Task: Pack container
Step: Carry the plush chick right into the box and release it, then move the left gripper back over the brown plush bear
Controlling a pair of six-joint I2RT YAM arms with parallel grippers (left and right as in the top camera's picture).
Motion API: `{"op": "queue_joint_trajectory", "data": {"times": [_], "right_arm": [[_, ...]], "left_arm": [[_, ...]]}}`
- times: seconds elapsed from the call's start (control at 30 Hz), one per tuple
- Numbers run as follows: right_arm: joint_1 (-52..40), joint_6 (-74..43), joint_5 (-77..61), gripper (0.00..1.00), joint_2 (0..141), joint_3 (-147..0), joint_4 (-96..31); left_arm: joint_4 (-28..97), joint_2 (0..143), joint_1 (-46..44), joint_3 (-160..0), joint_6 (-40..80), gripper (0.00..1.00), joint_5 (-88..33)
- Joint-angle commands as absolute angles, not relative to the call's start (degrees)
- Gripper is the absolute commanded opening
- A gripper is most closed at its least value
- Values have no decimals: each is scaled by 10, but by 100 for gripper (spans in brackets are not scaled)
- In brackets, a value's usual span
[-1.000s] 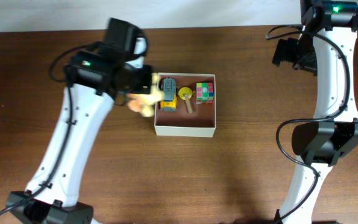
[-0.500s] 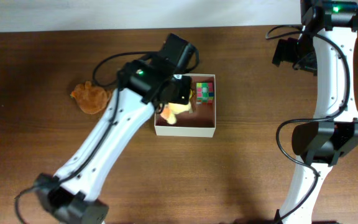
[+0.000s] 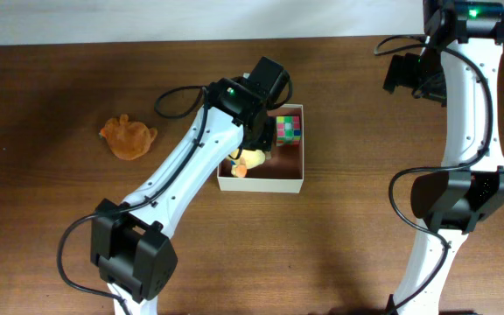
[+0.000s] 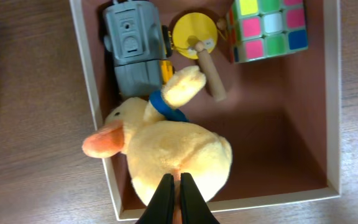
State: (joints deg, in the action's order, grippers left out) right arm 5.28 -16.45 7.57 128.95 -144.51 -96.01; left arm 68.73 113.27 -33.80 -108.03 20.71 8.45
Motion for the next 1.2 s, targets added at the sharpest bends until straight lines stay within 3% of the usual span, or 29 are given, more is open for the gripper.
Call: {"op": "queue_joint_trajectory", "data": {"times": [0.0,0.3,0.47,0.53,0.87,1.17], "right_arm": [[53,-166,82,99,1287,-1444,-960],[53,-165,82,99,1287,-1444,-960],[53,-166,82,99,1287,-1444,-960],[53,-165,82,99,1287,-1444,-960],[53,-165,82,99,1287,-1444,-960],[53,-166,82,99,1287,-1444,-960]], "left_arm": [[689,1138,-340,-1090,219,2,107],[697,1152,-340,-1089,240,5,114],[695,1152,-340,-1089,240,56,114],[694,1152,-340,-1089,240,66,114],[705,1151,-324,-1139,240,69,115],[817,1147,-181,-1284,240,69,114]]}}
